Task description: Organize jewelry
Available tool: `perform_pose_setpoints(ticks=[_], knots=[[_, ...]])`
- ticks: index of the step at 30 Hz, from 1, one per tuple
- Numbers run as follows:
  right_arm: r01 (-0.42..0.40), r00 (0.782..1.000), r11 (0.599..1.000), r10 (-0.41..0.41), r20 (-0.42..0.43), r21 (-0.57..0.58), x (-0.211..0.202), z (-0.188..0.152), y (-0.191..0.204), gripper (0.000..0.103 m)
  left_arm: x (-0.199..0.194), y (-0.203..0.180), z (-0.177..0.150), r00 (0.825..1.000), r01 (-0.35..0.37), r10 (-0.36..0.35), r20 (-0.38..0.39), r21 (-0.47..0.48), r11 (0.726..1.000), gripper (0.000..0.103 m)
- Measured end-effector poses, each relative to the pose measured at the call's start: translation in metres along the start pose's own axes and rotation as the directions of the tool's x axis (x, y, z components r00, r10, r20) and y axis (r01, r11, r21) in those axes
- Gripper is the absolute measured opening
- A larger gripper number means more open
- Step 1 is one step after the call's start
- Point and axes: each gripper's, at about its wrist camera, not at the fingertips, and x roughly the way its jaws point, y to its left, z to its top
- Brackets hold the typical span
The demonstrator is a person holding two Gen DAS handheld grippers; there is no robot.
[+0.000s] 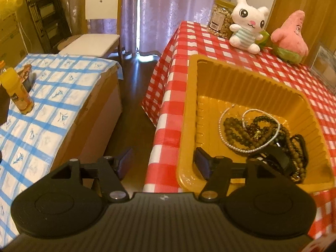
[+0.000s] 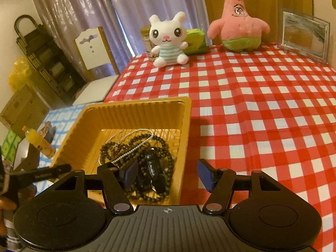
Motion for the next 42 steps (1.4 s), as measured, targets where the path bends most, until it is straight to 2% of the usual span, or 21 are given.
perform_pose_setpoints(ticks=[7, 11, 16, 21, 25, 34, 42], knots=[[0.041, 0.999, 0.998, -0.039, 0.027, -0.047, -0.019, -0.008, 0.0, 0.063, -0.046, -0.004, 0.006, 0.996, 0.013, -0.014, 0.086, 0.005, 1.0, 0.066], [0.063, 0.997, 0.996, -0.06, 0.054, -0.062, -0.034, -0.015, -0.003, 0.063, -0.071, -0.023, -0.001, 0.993, 0.014, -0.018, 0.121, 0.033, 0.999, 0.073], [0.067, 0.996, 0.997, -0.064, 0.058, -0.05, -0.056, -0.029, -0.015, 0.063, -0.095, -0.072, -0.019, 0.99, 0.022, -0.044, 0.136, 0.159, 0.987, 0.079], [0.103, 0.994, 0.994, -0.102, 0.033, -0.021, -0.079, -0.046, -0.034, 0.063, -0.122, -0.128, -0.046, 0.98, 0.006, -0.064, 0.189, 0.294, 0.956, 0.087], [0.087, 0.995, 0.996, -0.088, 0.038, 0.021, -0.103, -0.064, -0.049, 0.063, -0.139, -0.153, -0.061, 0.981, 0.081, -0.127, 0.146, 0.285, 0.955, 0.087], [0.101, 0.995, 0.995, -0.101, 0.005, 0.023, -0.147, -0.101, -0.06, 0.063, -0.171, -0.187, -0.097, 0.987, 0.121, -0.142, 0.07, 0.244, 0.962, 0.087], [0.09, 0.996, 0.996, -0.09, -0.013, 0.029, -0.174, -0.126, -0.061, 0.063, -0.196, -0.196, -0.128, 0.989, 0.12, -0.136, 0.057, 0.232, 0.965, 0.087]])
